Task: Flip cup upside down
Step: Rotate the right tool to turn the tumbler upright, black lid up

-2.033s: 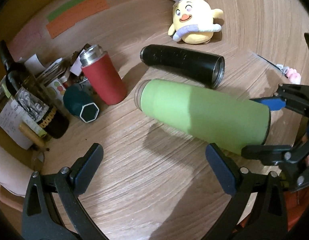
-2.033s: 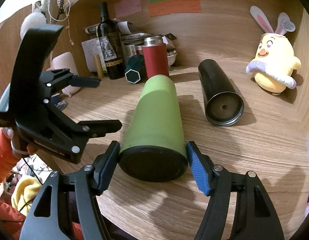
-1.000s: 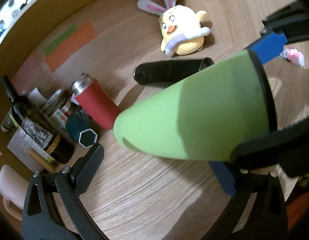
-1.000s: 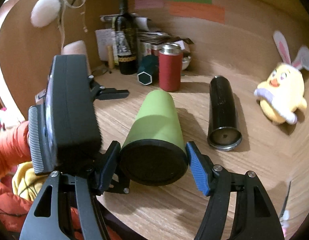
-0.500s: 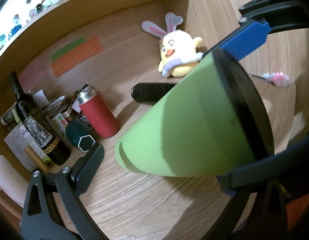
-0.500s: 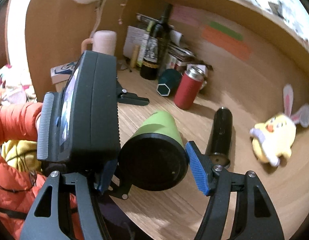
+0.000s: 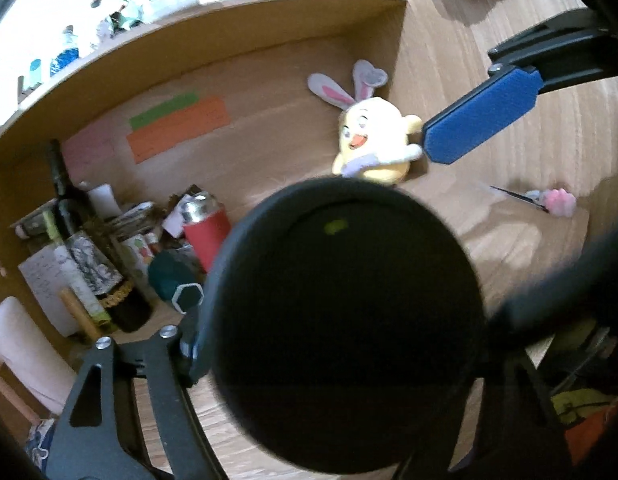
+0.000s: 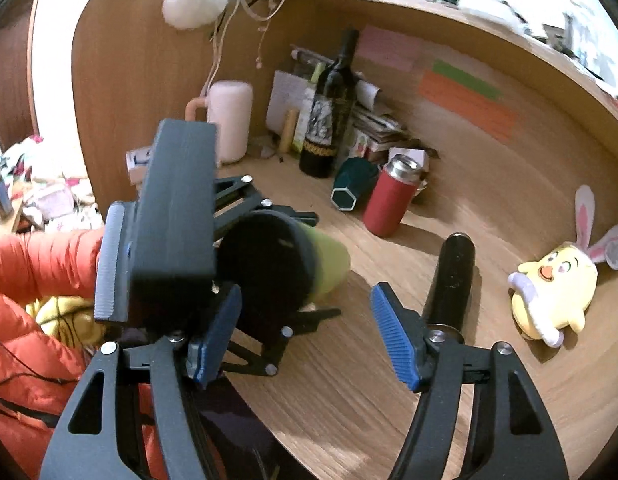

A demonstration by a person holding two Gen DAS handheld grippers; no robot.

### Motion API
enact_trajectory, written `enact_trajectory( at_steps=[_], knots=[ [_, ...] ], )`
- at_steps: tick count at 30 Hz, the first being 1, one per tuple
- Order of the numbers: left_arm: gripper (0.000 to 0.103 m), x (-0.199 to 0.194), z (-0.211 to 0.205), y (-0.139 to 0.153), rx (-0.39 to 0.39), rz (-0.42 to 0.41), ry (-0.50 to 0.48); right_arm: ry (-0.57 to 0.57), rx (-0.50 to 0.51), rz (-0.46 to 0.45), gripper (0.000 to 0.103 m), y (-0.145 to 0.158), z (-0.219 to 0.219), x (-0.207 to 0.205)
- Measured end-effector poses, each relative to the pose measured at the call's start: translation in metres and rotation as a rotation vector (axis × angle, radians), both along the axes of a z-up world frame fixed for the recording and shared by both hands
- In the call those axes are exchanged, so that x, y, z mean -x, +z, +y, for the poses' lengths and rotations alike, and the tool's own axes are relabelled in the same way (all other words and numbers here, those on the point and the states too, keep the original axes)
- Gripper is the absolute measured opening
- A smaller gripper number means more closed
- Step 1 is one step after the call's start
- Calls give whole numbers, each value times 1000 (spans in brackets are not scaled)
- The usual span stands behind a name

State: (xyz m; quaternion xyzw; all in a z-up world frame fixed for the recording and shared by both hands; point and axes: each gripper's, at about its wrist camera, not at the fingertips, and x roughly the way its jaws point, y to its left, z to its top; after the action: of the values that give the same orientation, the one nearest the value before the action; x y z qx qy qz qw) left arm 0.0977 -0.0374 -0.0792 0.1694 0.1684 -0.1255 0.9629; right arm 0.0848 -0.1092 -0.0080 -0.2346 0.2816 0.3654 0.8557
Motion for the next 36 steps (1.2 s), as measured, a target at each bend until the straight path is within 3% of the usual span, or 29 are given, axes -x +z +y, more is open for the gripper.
enact_trajectory(
  at_steps=[6, 11, 28, 36],
  knots=[
    [65, 2, 11, 12, 10, -15, 35, -61, -55, -13, 65, 5, -9, -10],
    [64, -2, 21, 21, 48, 28, 49, -92, -93, -11, 64, 3, -15, -16],
    [64, -53, 46, 54, 171, 303, 22, -170, -225, -19, 64, -4, -33, -43],
    [64, -78, 42, 59, 189, 369, 25, -184, -258, -10, 65, -12, -36, -56]
  ],
)
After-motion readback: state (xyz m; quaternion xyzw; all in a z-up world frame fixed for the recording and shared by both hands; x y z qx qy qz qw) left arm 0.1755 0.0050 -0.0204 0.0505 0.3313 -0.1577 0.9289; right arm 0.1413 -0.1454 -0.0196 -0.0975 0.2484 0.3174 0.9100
